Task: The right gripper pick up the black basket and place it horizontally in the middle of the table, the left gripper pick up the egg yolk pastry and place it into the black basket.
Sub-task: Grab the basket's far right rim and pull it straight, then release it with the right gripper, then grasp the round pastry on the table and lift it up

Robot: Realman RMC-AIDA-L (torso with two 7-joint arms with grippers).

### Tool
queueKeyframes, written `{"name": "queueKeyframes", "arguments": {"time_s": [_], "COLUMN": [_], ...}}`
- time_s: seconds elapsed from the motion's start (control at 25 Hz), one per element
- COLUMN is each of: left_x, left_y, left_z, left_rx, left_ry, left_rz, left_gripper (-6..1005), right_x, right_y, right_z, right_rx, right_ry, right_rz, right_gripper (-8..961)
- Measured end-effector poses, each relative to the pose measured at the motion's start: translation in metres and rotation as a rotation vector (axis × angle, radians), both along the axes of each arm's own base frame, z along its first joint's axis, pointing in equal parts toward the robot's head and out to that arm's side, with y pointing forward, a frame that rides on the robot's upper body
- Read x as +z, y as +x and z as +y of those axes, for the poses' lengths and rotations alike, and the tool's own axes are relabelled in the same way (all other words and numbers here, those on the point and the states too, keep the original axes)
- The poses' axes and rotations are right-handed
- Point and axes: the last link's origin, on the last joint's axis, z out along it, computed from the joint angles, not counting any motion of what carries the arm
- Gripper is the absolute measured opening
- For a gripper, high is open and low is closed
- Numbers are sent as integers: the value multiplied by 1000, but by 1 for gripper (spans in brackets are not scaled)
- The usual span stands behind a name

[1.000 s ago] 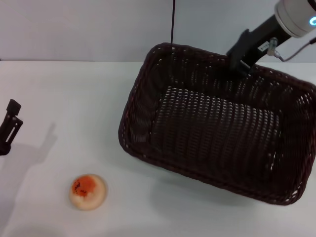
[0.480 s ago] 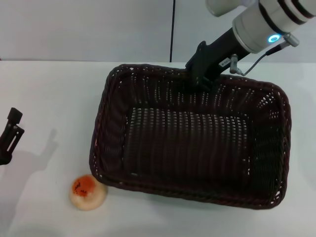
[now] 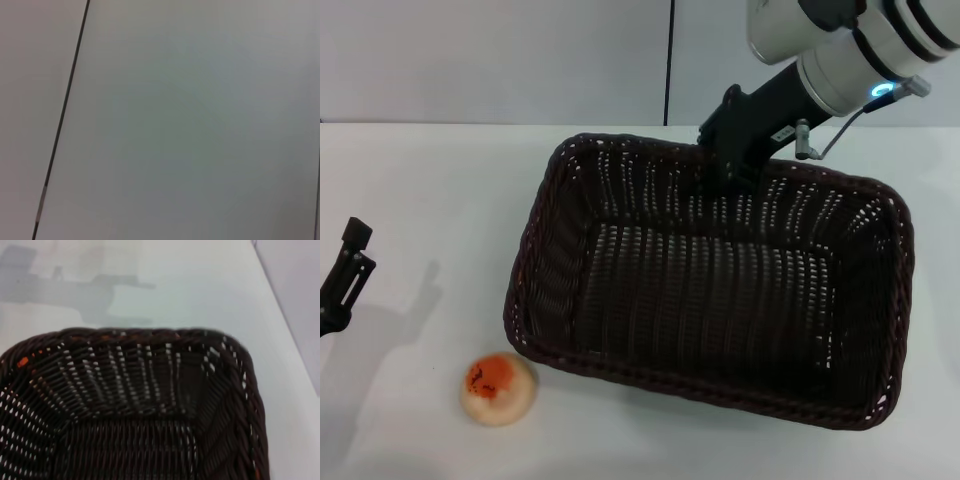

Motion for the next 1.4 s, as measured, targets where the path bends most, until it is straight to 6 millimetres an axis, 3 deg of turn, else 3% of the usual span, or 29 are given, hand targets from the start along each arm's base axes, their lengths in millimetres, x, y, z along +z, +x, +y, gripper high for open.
{"name": "queueKeyframes", "arguments": {"time_s": [0.16,0.44,0.6,0.64,0.72,0.8,0.92,1.0,1.04,1.08,1.12,1.16,1.24,1.4], "left_x": [0,3,12,23,29,43,47,45,43,43,38,34,19,11], "left_y": [0,-3,-9,-14,-17,-27,-29,-29,-28,-28,-26,-25,-22,-20], "left_z": [0,-2,-7,-12,-14,-17,-17,-17,-16,-16,-16,-15,-14,-13], "left_rx": [1,4,-37,-78,-88,-94,-105,-125,-139,-139,-157,-169,-195,-208], "left_ry": [2,-23,-75,-141,-172,-298,-380,-446,-479,-479,-520,-549,-643,-692], "left_rz": [-9,-49,-35,-15,-6,28,61,99,115,115,131,141,171,188], "left_gripper": [842,841,840,840,840,839,839,838,838,838,838,838,837,837], "right_x": [-2,1,22,43,53,91,114,134,146,146,151,151,149,146], "right_y": [0,2,2,6,8,31,52,85,114,114,143,143,174,193], "right_z": [-4,-8,-12,-18,-21,-39,-53,-75,-97,-97,-121,-121,-145,-162], "right_rx": [36,67,63,28,8,-87,-129,-158,-141,-141,-129,-129,-157,-183], "right_ry": [-5,-4,70,134,161,271,349,447,557,557,677,677,811,889], "right_rz": [17,63,194,331,407,694,882,1097,1263,1263,1371,1371,1459,1512], "right_gripper": [318,585,744,762,799,835,835,835,834,834,834,834,834,834]}}
